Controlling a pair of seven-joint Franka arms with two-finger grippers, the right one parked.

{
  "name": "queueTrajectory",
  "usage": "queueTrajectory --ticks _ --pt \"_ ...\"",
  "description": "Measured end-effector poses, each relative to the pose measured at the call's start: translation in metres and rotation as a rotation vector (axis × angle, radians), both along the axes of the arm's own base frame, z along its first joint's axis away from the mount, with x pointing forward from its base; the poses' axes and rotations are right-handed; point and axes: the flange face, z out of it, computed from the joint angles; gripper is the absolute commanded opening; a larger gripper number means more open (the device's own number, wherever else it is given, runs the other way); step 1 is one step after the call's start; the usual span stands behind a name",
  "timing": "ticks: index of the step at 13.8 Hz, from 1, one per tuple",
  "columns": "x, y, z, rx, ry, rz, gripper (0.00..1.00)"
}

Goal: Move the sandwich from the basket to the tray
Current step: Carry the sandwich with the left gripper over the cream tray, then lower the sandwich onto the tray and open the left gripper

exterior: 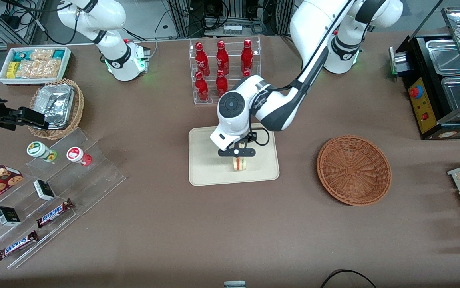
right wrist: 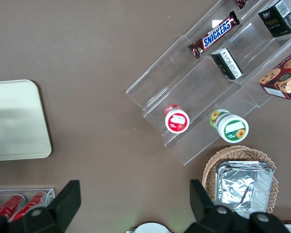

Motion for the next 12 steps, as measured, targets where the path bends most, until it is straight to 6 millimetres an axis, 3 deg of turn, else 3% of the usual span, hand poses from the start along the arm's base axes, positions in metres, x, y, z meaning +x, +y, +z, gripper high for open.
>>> queueTrajectory --ticks 12 --pt "-0.040 -0.042 -0.049 0.004 0.000 0.009 0.00"
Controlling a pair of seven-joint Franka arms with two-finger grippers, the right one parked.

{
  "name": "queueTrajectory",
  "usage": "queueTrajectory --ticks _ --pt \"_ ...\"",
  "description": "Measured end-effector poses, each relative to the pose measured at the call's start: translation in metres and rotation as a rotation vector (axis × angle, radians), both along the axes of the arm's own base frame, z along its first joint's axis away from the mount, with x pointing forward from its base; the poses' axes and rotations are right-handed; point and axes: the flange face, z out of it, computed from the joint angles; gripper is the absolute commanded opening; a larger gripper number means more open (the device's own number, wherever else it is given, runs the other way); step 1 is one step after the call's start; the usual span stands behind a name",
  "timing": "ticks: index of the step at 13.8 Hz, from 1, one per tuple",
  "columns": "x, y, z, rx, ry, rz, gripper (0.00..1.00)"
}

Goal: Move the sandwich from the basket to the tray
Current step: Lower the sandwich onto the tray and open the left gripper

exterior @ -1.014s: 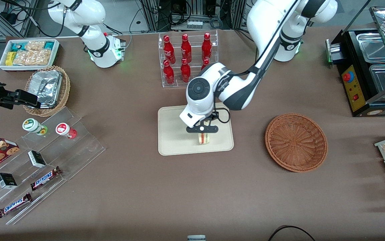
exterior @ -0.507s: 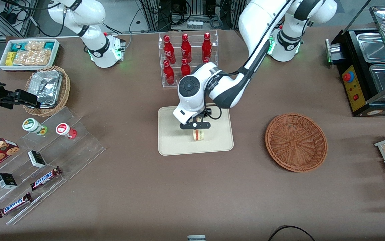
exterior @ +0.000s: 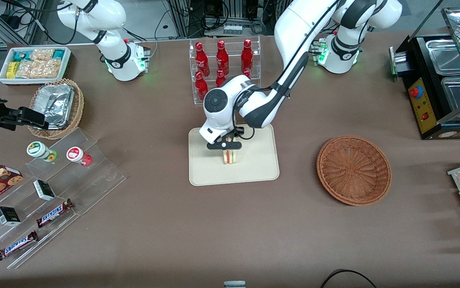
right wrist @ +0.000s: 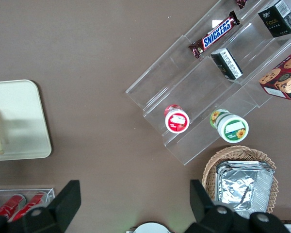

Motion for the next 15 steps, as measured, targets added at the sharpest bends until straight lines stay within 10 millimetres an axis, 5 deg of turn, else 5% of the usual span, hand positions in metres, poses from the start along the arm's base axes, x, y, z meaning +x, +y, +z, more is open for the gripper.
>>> queueTrajectory --ticks 1,4,10,15 --pt "0.001 0.000 -0.002 -0.004 -0.003 0.001 0.06" --pt "0.002 0.000 -0.011 -0.005 -0.005 0.004 0.98" --pt "0.011 -0.002 0.003 -0.026 -0.028 0.011 1.00" --pt "0.036 0.022 0.089 -0.020 -0.078 0.069 1.00"
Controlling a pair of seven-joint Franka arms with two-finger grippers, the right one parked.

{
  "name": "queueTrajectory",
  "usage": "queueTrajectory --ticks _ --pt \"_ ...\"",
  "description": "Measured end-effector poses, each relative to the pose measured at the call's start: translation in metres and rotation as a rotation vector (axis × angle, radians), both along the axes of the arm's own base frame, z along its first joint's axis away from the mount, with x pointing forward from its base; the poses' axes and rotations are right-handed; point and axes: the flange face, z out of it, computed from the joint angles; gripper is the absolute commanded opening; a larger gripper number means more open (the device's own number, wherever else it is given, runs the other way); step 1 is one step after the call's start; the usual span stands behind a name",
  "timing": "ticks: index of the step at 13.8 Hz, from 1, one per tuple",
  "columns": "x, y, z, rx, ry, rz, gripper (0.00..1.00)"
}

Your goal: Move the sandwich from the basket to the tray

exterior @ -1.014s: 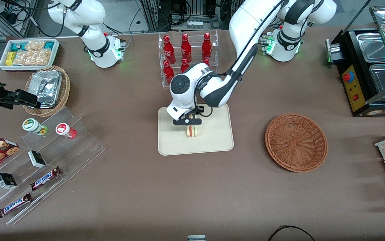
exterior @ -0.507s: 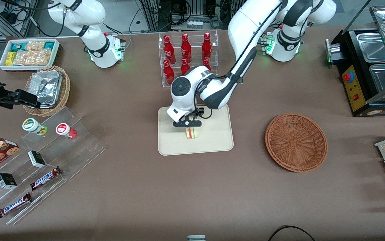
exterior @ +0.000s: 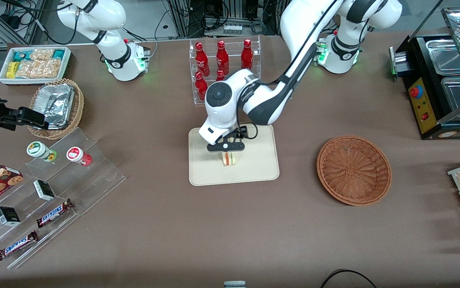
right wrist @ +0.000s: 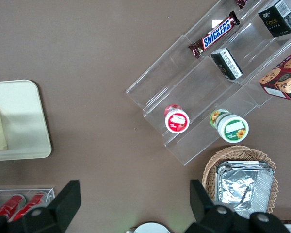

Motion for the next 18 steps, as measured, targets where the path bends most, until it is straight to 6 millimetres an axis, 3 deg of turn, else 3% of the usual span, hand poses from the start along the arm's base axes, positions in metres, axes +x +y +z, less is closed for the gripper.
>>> queueTrajectory --ticks 5,8,13,18 --pt "0.014 0.071 0.121 0.073 0.000 0.111 1.00" --pt "0.028 0.128 0.173 0.087 0.009 0.158 1.00" --pt "0.054 0.241 0.235 0.077 0.049 0.125 1.00" --pt "0.068 0.338 0.263 0.056 0.079 0.069 1.00"
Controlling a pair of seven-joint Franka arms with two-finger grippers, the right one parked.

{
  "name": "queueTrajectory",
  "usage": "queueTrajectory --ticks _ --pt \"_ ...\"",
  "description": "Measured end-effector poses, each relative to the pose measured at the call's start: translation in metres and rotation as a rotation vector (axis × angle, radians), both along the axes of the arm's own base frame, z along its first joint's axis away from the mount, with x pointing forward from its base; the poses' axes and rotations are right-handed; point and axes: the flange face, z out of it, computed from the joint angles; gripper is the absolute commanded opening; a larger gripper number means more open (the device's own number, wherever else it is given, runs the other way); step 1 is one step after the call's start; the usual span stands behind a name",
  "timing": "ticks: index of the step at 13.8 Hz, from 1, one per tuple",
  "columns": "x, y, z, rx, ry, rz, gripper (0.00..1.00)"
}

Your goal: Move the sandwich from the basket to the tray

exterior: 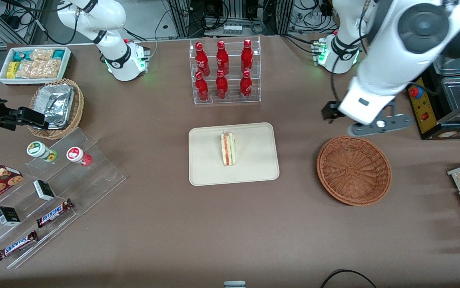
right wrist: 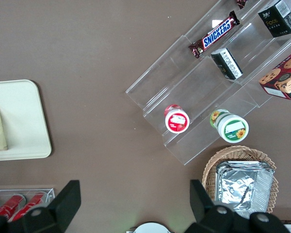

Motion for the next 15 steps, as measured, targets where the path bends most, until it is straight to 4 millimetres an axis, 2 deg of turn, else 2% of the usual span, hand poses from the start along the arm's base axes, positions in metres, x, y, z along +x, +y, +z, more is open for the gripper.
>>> queueTrajectory --ticks 4,6,8,15 --pt "0.007 0.087 0.008 -0.029 0.011 -0.042 1.00" --pt "0.004 0.121 0.008 -0.043 0.018 -0.069 1.00" --pt "0.000 0.140 0.009 -0.053 0.018 -0.087 1.00" --pt "-0.011 0.169 0.014 -0.080 -0.014 -0.113 1.00"
